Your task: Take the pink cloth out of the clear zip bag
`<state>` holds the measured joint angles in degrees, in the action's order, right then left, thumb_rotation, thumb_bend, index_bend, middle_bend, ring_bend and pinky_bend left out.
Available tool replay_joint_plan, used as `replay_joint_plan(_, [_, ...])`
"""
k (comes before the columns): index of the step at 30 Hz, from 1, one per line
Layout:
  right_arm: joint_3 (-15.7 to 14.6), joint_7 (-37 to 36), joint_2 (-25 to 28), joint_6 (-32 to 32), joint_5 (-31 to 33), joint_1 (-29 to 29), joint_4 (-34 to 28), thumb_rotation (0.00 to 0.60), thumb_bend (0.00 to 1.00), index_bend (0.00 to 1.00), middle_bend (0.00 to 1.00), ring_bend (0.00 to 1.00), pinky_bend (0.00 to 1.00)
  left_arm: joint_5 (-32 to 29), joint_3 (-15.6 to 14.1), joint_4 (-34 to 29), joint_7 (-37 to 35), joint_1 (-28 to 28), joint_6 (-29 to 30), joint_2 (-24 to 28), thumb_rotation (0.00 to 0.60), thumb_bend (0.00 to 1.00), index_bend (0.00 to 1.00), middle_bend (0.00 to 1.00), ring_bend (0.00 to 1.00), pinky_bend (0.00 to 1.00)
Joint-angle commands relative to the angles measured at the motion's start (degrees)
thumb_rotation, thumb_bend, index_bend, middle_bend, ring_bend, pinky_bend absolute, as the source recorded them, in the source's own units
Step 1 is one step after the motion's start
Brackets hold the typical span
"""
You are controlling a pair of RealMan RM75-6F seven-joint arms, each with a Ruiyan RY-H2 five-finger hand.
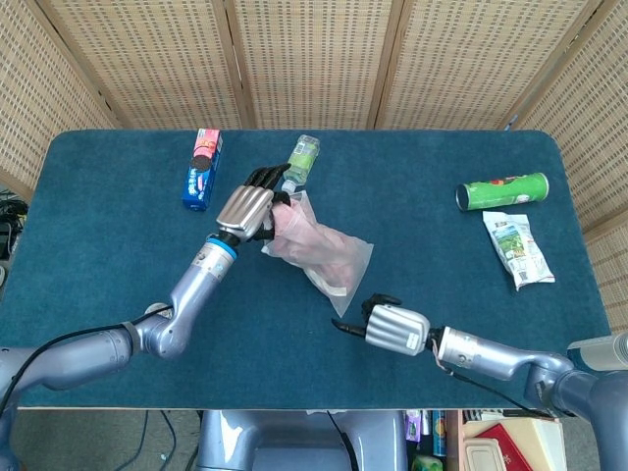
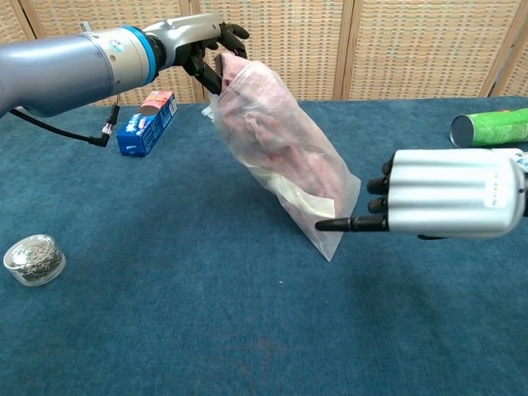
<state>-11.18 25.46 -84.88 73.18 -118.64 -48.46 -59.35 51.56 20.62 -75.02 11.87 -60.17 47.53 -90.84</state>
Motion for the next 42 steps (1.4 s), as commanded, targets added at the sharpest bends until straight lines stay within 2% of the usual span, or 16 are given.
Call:
replay_joint_plan(1, [1.97, 5.95, -2.07, -8.14, 0.44, -3.31, -5.00, 0.600, 0.00, 0.03, 0.68, 0.59, 0.78, -0.34, -0.22, -0.08, 0.26, -0.05, 0.04, -0.01, 0.600, 0.54, 0.70, 0.00, 0.00, 0.00])
replay_joint_plan(7, [6.10, 13.97, -4.22, -18.92, 6.04, -4.58, -7.62, 0.600, 0.00, 0.05, 0.68, 0.59, 0.78, -0.56, -0.60, 0.10, -0.08, 0.08, -0.02, -0.18, 0.600, 0.54, 0.70, 0.00, 0.00, 0.00])
replay_joint_plan(11, [8.06, 16.40, -5.45, -22.16, 9.03, -4.64, -7.43, 0.600, 0.00, 0.09, 0.69, 0.59, 0.78, -0.35, -0.82, 0.29, -0.64, 0.25, -0.11, -0.25, 0.600, 0.54, 0.70, 0.00, 0.00, 0.00])
replay_joint_plan(17, [10.02, 19.55, -6.31, -24.80, 12.22, -4.61, -6.15, 0.600, 0.00, 0.12, 0.69, 0.59, 0.78, 0.64, -1.21, 0.14, -1.54, 0.68, 0.02, 0.14, 0.600, 0.54, 0.70, 0.00, 0.00, 0.00])
replay_joint_plan(26, [10.45, 20.60, -7.45, -25.97, 14.04, -4.65, -4.23, 0.600, 0.00, 0.15, 0.69, 0.59, 0.78, 1.66, -1.57, -0.27, -2.58, 1.23, 0.11, 0.80, 0.600, 0.54, 0.70, 0.00, 0.00, 0.00])
replay_joint_plan(29, [10.49, 20.67, -8.12, -26.32, 14.60, -4.64, -3.10, 0.600, 0.02, 0.20, 0.70, 0.60, 0.78, 2.09, -1.76, -0.64, -2.60, 1.39, 0.27, 1.09, 0.600, 0.54, 0.70, 0.00, 0.00, 0.00])
replay_joint_plan(30, [10.42, 20.57, -8.38, -26.39, 14.71, -4.69, -2.64, 0.600, 0.06, 0.24, 0.70, 0.60, 0.78, 2.22, -1.84, -0.76, -2.64, 1.46, 0.30, 1.21, 0.600, 0.54, 0.70, 0.00, 0.00, 0.00])
replay_joint_plan(32, [10.14, 20.15, -8.78, -26.55, 14.67, -4.88, -1.86, 0.600, 0.25, 0.35, 0.71, 0.61, 0.78, 2.29, -1.88, -0.96, -2.81, 1.56, 0.25, 1.37, 0.600, 0.54, 0.70, 0.00, 0.00, 0.00])
replay_joint_plan(34, [9.89, 19.66, -9.21, -26.68, 14.55, -5.13, -1.02, 0.600, 0.64, 0.55, 0.73, 0.63, 0.78, 2.35, -1.97, -1.10, -2.92, 1.63, 0.13, 1.50, 0.600, 0.54, 0.70, 0.00, 0.00, 0.00])
replay_joint_plan(36, [9.57, 18.49, -10.00, -27.36, 14.60, -5.60, 0.38, 0.600, 0.89, 0.72, 0.77, 0.66, 0.79, 2.40, -1.99, -1.38, -3.20, 1.72, -0.03, 1.68, 0.600, 0.54, 0.70, 0.00, 0.00, 0.00])
replay_joint_plan(37, [9.38, 16.85, -10.94, -28.33, 14.96, -6.01, 1.63, 0.600, 0.95, 0.80, 0.80, 0.68, 0.81, 2.36, -1.70, -1.93, -3.72, 1.87, 0.06, 1.95, 0.600, 0.54, 0.70, 0.00, 0.00, 0.00])
replay_joint_plan(39, [8.84, 13.88, -12.08, -27.79, 14.55, -6.49, 3.71, 0.600, 1.00, 0.88, 0.84, 0.72, 0.84, 2.67, -1.56, -2.50, -3.98, 2.03, 0.21, 2.55, 0.600, 0.54, 0.70, 0.00, 0.00, 0.00])
replay_joint_plan(42, [8.09, 11.25, -12.32, -26.28, 13.82, -6.67, 4.79, 0.600, 1.00, 0.92, 0.87, 0.75, 0.90, 2.85, -1.37, -2.75, -4.50, 2.25, 0.33, 3.11, 0.600, 0.54, 0.70, 0.00, 0.00, 0.00])
